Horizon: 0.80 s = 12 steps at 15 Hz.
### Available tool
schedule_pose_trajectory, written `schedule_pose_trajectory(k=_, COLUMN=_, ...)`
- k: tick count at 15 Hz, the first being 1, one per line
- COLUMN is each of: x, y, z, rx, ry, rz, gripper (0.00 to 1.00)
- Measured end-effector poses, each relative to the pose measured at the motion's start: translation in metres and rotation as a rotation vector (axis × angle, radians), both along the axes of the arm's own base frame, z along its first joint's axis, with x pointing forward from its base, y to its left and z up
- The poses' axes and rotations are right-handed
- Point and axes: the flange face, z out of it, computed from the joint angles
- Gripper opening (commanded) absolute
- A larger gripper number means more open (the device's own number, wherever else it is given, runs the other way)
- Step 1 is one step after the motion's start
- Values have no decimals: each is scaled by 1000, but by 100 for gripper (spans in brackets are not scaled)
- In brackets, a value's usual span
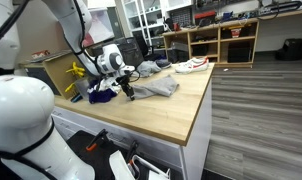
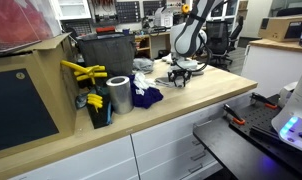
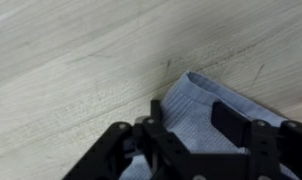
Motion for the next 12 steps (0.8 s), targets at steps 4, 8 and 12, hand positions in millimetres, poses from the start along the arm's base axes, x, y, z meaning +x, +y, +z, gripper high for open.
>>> schedule_pose_trajectory(k=4, x=-3, y=-1, z=4, rx=13, ry=-7, rz=-18, gripper=0)
schedule_pose_trajectory(k=8, x=-34, y=-13, z=5, rx=14, ry=30, rz=-1, gripper=3)
schedule_pose_trajectory(k=12, x=-90, y=-29, z=9, rx=6, ry=93, rz=59, gripper=35)
